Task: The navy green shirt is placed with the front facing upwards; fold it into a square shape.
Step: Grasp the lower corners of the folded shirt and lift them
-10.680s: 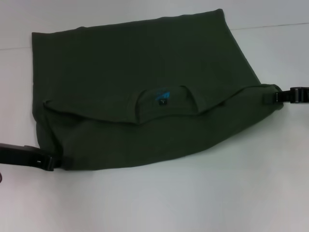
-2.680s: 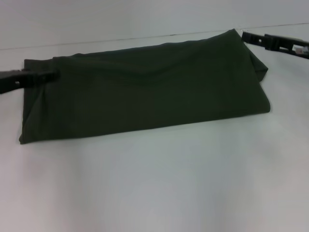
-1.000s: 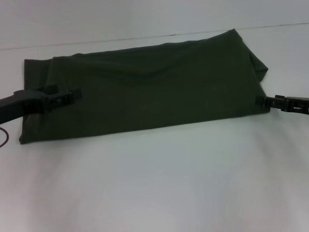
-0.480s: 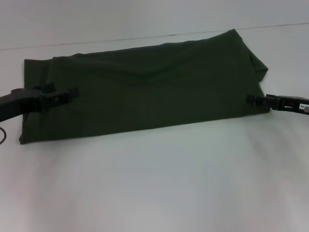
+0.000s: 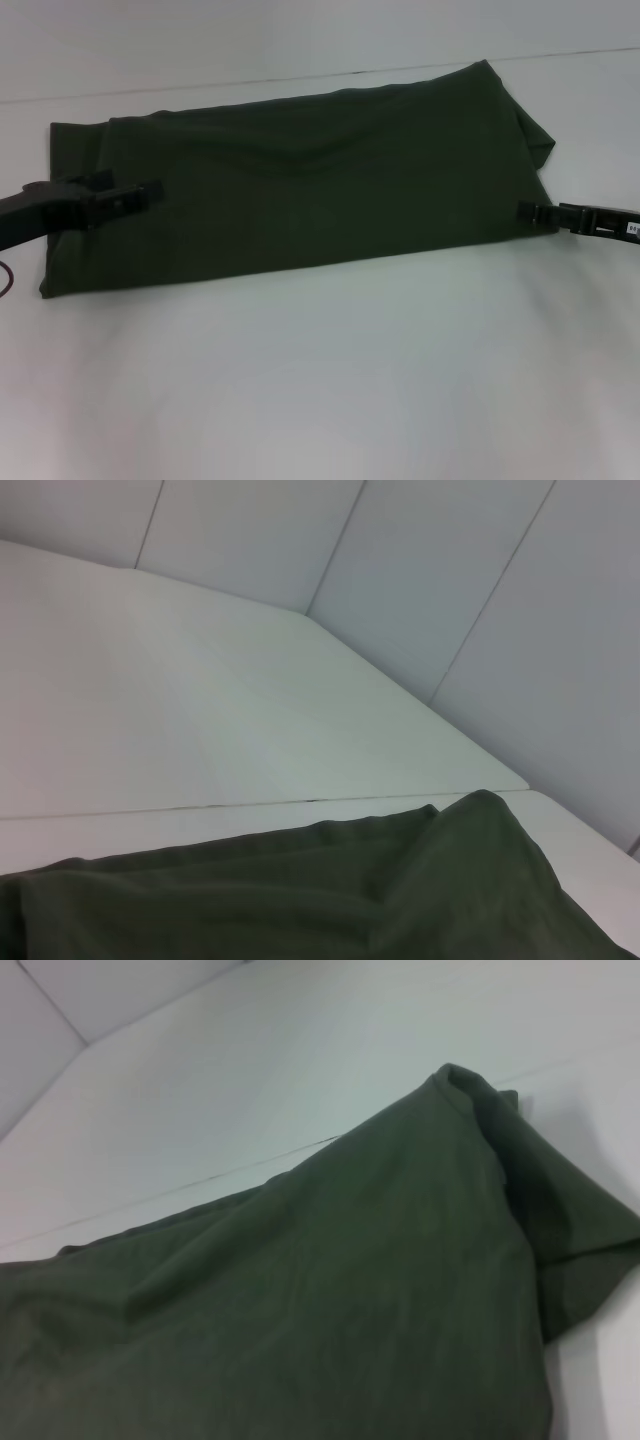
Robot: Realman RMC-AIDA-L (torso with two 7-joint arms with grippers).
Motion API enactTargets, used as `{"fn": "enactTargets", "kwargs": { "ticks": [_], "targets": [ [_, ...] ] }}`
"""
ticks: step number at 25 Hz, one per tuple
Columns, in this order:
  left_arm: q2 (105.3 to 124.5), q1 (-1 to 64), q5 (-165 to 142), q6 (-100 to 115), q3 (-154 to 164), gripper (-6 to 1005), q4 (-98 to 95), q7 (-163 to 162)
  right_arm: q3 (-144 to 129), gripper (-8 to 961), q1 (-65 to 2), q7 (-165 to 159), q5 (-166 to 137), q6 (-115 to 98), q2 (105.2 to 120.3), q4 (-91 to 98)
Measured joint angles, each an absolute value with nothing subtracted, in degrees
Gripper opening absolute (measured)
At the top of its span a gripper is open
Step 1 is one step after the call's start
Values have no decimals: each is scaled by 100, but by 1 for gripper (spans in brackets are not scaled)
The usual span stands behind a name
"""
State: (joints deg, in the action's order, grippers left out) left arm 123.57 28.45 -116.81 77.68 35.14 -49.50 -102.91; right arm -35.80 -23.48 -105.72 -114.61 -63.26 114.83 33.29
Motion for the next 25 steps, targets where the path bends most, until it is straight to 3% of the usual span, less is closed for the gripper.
{"fn": "enactTargets", "kwargs": {
  "ticks": [14,20,25],
  "targets": [
    [12357,2848,-11681,7757,3534,937,-4949,-10293,-3640,894,-2419,-10584,-11461,-6316,11506,3227],
    [12357,2835,-11697,7758,3523,936,-4951,-10299,-3639,714,-2510,-10625,-11476,-6195,11493,3113],
    [12356,2805,-11715,7752,3504,936,-4987,-10318,-3630,475,-2547,-10648,-11519,-6152,11494,3111]
  ]
}}
